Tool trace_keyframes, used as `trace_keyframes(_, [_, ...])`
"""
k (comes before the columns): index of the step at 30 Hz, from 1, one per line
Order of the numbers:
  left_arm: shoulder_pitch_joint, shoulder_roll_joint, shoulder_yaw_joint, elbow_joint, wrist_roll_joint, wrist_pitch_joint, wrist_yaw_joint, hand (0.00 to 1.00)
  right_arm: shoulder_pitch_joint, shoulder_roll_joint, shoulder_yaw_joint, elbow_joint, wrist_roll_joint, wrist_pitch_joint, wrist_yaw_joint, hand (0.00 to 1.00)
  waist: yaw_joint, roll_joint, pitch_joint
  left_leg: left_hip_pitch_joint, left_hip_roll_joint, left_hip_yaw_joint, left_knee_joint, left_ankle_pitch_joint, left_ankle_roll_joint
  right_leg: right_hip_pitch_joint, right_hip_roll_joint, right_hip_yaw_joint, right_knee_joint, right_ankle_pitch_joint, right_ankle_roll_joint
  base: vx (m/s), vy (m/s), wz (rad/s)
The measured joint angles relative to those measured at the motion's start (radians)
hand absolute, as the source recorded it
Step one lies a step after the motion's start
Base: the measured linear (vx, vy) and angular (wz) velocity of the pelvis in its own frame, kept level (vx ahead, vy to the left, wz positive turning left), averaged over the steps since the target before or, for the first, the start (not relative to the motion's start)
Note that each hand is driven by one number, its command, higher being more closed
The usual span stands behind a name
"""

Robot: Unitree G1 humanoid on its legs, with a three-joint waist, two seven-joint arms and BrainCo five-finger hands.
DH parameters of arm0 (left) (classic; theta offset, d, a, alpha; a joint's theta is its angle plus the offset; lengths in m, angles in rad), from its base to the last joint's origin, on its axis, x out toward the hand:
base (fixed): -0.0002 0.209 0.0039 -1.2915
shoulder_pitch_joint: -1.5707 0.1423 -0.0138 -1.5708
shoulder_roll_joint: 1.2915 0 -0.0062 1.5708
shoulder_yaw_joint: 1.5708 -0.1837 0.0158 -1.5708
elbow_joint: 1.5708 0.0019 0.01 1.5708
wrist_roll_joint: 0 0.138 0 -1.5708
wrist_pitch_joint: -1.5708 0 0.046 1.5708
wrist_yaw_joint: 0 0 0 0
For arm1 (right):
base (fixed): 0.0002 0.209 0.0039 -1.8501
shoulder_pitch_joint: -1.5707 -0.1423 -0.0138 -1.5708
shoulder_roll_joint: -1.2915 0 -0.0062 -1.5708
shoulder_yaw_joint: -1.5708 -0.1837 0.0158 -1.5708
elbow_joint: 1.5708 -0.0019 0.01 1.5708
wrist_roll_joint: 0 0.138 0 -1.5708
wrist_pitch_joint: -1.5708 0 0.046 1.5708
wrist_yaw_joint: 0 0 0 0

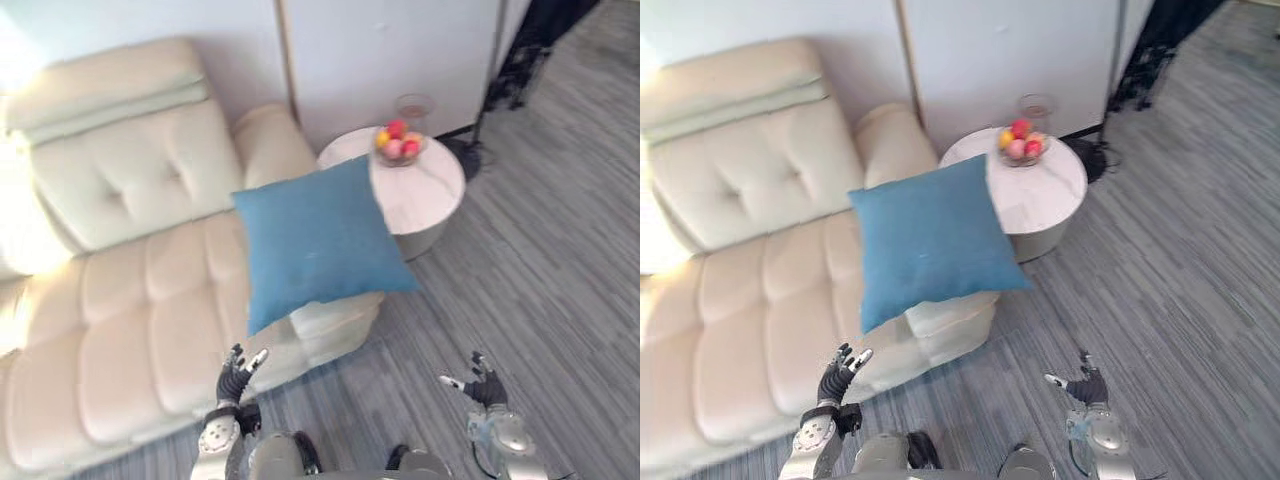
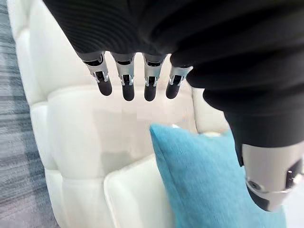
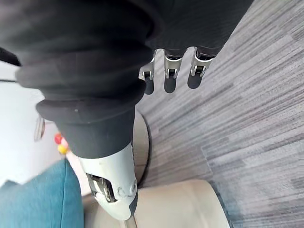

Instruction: Pick up cushions and gather them together orderly.

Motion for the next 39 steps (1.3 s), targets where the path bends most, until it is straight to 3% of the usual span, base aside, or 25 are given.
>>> trace_keyframes(3, [0.009, 0.008, -0.014, -0.001, 0.001, 0.002, -0.001, 0.0, -0.019, -0.005, -0.006, 0.033, 0.0, 0.001, -0.002, 0.0, -0.001, -0.01, -0.001, 0.037, -0.029, 0.004, -0.013, -0.014, 0.018, -0.014, -0.049, 0.017, 0.109, -0.013, 0.018, 0.0, 0.04, 0.07])
trace_keyframes(4, [0.014, 0.011, -0.036, 0.002, 0.001, 0.001, -0.004, 0.0, -0.027, -0.01, -0.012, 0.034, -0.001, 0.002, -0.002, 0.0, -0.009, -0.015, 0.002, 0.055, -0.051, 0.005, -0.029, -0.051, 0.031, -0.057, -0.09, 0.043, 0.251, -0.034, 0.03, -0.06, 0.079, 0.11])
trace_keyframes(6, [0.013, 0.017, -0.05, 0.003, 0.001, 0.002, -0.006, 0.0, -0.029, -0.011, -0.011, 0.032, -0.001, 0.002, -0.002, 0.0, -0.03, -0.03, 0.005, 0.07, -0.079, -0.016, -0.031, -0.075, 0.035, -0.102, -0.139, 0.084, 0.38, -0.03, 0.019, -0.04, 0.054, 0.27])
trace_keyframes(7, [0.008, 0.023, -0.058, 0.003, 0.002, 0.003, -0.006, 0.0, -0.02, -0.012, -0.011, 0.033, -0.001, 0.003, -0.003, 0.0, -0.045, -0.041, 0.007, 0.088, -0.092, -0.029, -0.027, -0.091, 0.045, -0.165, -0.153, 0.157, 0.486, -0.015, -0.009, 0.04, 0.032, 0.33])
trace_keyframes(8, [0.009, 0.028, -0.058, 0.005, 0.002, 0.003, -0.004, 0.0, -0.013, -0.012, -0.009, 0.034, -0.001, 0.007, -0.004, 0.0, -0.054, -0.041, 0.007, 0.091, -0.09, -0.044, -0.017, -0.102, 0.044, -0.198, -0.122, 0.228, 0.495, -0.051, 0.013, 0.06, 0.017, 0.27])
trace_keyframes(11, [-0.002, 0.046, -0.058, 0.021, 0.003, 0.003, -0.003, 0.0, -0.008, -0.014, -0.009, 0.034, 0.0, 0.011, -0.005, 0.0, -0.072, -0.038, 0.01, 0.089, -0.079, -0.08, -0.007, -0.102, 0.051, -0.253, -0.039, 0.312, 0.354, -0.077, 0.022, 0.06, -0.039, 0.35])
trace_keyframes(13, [-0.008, 0.058, -0.059, 0.022, 0.004, 0.003, -0.003, 0.0, 0.001, -0.015, -0.009, 0.032, 0.0, 0.011, -0.005, 0.0, -0.088, -0.051, 0.002, 0.089, -0.078, -0.113, 0.006, -0.095, 0.031, -0.262, 0.013, 0.374, 0.212, -0.049, 0.028, 0.15, -0.125, 0.7])
trace_keyframes(14, [-0.018, 0.065, -0.059, 0.022, 0.004, 0.002, -0.003, 0.0, 0.017, -0.017, -0.01, 0.031, 0.0, 0.011, -0.005, 0.0, -0.09, -0.053, 0.002, 0.083, -0.084, -0.141, 0.03, -0.105, 0.013, -0.254, 0.034, 0.409, 0.151, 0.052, 0.011, 0.19, -0.176, 0.83])
trace_keyframes(17, [-0.038, 0.059, -0.067, 0.022, 0.011, -0.008, -0.003, 0.0, 0.011, -0.039, -0.011, 0.023, 0.0, 0.013, -0.004, 0.0, -0.078, -0.02, -0.007, 0.077, -0.056, -0.178, 0.032, -0.107, -0.013, -0.244, 0.062, 0.39, 0.154, 0.053, -0.009, 0.17, -0.141, 0.25])
trace_keyframes(20, [-0.057, 0.058, -0.066, 0.021, 0.012, -0.009, -0.004, 0.0, -0.018, -0.055, -0.025, 0.008, -0.001, 0.014, 0.003, 0.0, -0.08, -0.001, -0.006, 0.087, -0.048, -0.182, 0.002, -0.095, -0.033, -0.242, 0.075, 0.381, 0.151, 0.046, -0.02, 0.1, -0.097, 0.0])
trace_keyframes(27, [-0.115, 0.073, -0.043, 0.02, 0.011, -0.009, 0.002, 0.0, -0.03, -0.113, -0.072, -0.097, -0.001, 0.013, 0.0, 0.0, -0.088, -0.005, -0.008, 0.078, -0.065, -0.193, -0.051, -0.069, -0.043, -0.232, 0.073, 0.373, 0.095, 0.066, -0.021, -0.02, -0.013, 0.04])
trace_keyframes(31, [-0.206, 0.109, -0.043, 0.024, 0.008, -0.009, 0.015, 0.0, -0.133, -0.154, -0.064, -0.096, -0.001, 0.013, 0.0, 0.0, -0.087, -0.006, 0.003, -0.011, -0.079, -0.194, -0.076, -0.026, -0.033, -0.304, 0.075, 0.371, 0.027, 0.136, -0.028, -0.05, -0.004, 0.02])
trace_keyframes(39, [-0.559, 0.125, -0.089, 0.191, 0.002, -0.008, 0.047, 0.0, -0.498, -0.186, 0.086, -0.04, 0.035, 0.015, -0.018, 0.0, -0.084, -0.012, 0.108, -0.225, -0.08, -0.213, -0.008, 0.003, -0.004, -0.447, 0.073, 0.369, -0.043, 0.247, -0.039, -0.13, -0.005, 0.04])
